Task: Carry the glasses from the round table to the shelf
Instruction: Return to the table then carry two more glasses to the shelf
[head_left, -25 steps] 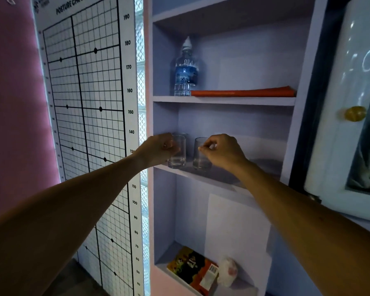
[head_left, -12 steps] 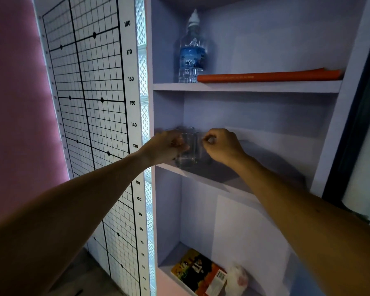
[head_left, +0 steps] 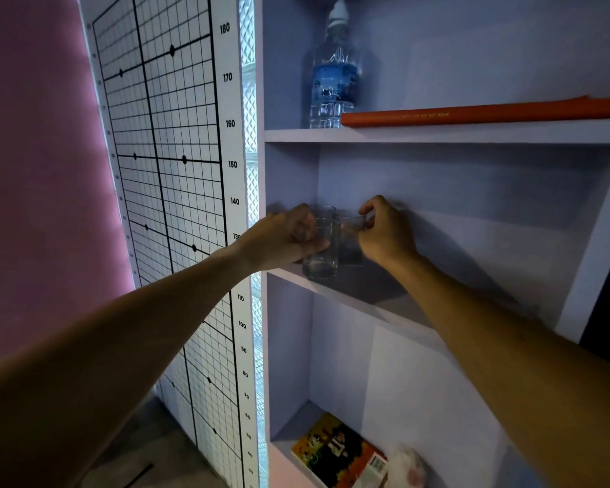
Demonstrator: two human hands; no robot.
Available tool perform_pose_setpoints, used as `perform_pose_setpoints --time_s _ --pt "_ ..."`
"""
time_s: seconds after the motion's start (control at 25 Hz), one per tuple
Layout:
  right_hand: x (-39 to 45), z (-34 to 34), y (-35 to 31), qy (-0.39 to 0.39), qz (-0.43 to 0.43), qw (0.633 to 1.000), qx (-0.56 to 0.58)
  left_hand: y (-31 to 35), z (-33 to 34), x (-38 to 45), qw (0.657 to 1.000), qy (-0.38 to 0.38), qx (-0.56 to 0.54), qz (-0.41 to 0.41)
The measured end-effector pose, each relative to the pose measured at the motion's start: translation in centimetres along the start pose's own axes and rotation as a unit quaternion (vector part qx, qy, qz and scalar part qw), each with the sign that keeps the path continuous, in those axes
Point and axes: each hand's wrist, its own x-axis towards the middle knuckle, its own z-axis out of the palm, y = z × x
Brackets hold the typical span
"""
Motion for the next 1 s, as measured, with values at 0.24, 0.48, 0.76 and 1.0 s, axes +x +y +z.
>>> perform_pose_setpoints --time_s 0.24,0.48,0.76,1.0 --pt "0.0 0.3 -0.1 0.008 -0.005 1.000 0.000 -0.1 0.1 -0.2 0.999 0.020 0.038 -0.001" --pt "0.3 0.3 -0.7 -0.013 -0.007 1.000 -0.017 -0.3 0.3 -0.5 0.998 0.037 0.050 -0.016" --pt "-1.0 -0.1 -0.6 -0.051 -0.039 0.993 0.095 -1.3 1.1 -1.2 0.997 0.061 0.029 -0.042" --pt "-1.3 0.0 -0.5 -0.090 -0.035 0.990 0.100 -0.3 1.7 -0.4 0.991 0.085 -0.009 -0.099"
